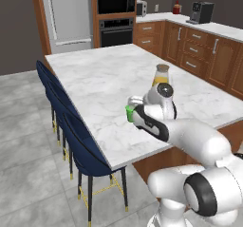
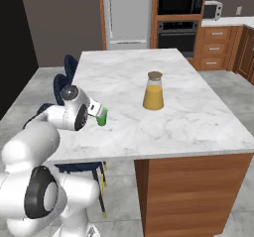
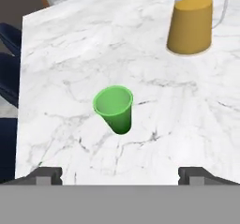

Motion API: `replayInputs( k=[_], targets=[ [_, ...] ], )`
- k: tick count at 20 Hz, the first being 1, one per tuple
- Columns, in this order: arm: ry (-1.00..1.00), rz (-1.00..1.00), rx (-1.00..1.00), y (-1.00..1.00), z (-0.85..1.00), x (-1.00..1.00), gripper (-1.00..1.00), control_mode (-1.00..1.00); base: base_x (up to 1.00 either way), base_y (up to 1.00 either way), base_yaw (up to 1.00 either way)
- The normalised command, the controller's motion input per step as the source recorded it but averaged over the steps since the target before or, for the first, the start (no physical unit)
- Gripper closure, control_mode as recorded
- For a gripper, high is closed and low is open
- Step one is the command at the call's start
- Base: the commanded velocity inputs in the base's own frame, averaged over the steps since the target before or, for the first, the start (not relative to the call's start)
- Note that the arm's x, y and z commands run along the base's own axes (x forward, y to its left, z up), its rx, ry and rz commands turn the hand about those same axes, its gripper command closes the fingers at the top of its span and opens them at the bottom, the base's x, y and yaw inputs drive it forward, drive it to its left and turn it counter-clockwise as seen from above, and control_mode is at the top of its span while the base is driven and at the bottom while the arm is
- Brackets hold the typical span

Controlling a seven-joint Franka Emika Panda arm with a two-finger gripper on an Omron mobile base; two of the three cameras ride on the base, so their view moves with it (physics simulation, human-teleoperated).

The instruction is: Place the pitcher and cup on the dining counter for serving.

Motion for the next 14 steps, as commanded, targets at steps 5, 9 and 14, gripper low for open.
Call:
replayInputs(
  k=[5, 9, 14],
  targets=[
    [-0.21, 0.01, -0.01, 0.0, 0.06, -1.0, -1.0, -1.0, 0.0, 0.0, 0.0],
    [0.03, 0.02, 0.0, 0.0, 0.37, -1.0, -1.0, -1.0, 0.0, 0.0, 0.0],
    [-0.07, 0.02, 0.01, 0.05, 0.0, -0.29, -1.0, -1.0, 0.0, 0.0, 0.0]
  ],
)
